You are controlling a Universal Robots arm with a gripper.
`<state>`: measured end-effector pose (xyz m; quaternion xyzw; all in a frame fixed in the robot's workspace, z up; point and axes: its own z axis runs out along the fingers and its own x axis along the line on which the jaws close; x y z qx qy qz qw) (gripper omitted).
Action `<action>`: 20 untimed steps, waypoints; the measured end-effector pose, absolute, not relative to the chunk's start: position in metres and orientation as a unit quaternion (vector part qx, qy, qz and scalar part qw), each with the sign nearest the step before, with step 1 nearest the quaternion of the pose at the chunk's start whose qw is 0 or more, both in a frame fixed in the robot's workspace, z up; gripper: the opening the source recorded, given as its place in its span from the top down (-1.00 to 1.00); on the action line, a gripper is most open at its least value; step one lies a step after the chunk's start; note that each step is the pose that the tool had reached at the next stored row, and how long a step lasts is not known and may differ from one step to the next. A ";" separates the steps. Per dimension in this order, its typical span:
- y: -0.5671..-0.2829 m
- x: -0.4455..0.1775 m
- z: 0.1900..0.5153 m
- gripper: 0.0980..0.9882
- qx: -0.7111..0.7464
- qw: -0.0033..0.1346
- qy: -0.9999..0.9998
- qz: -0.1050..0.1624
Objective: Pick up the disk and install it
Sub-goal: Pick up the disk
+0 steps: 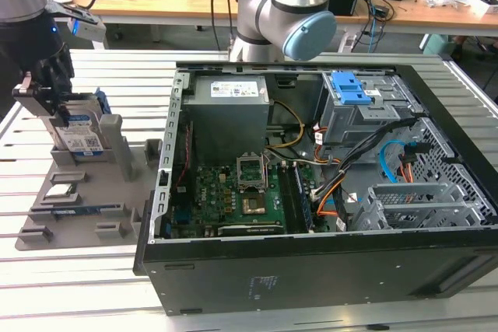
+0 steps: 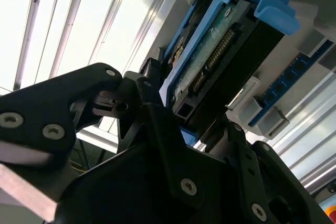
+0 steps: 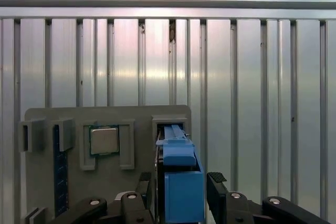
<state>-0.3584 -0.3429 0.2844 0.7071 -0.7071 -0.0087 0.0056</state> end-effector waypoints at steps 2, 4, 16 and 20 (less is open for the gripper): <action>-0.343 -0.358 0.284 0.18 0.707 0.006 -0.707 -0.009; -0.343 -0.358 0.284 0.40 0.707 0.006 -0.707 -0.009; -0.343 -0.358 0.283 0.40 0.707 0.006 -0.707 -0.009; -0.343 -0.358 0.288 0.40 0.707 0.006 -0.707 -0.009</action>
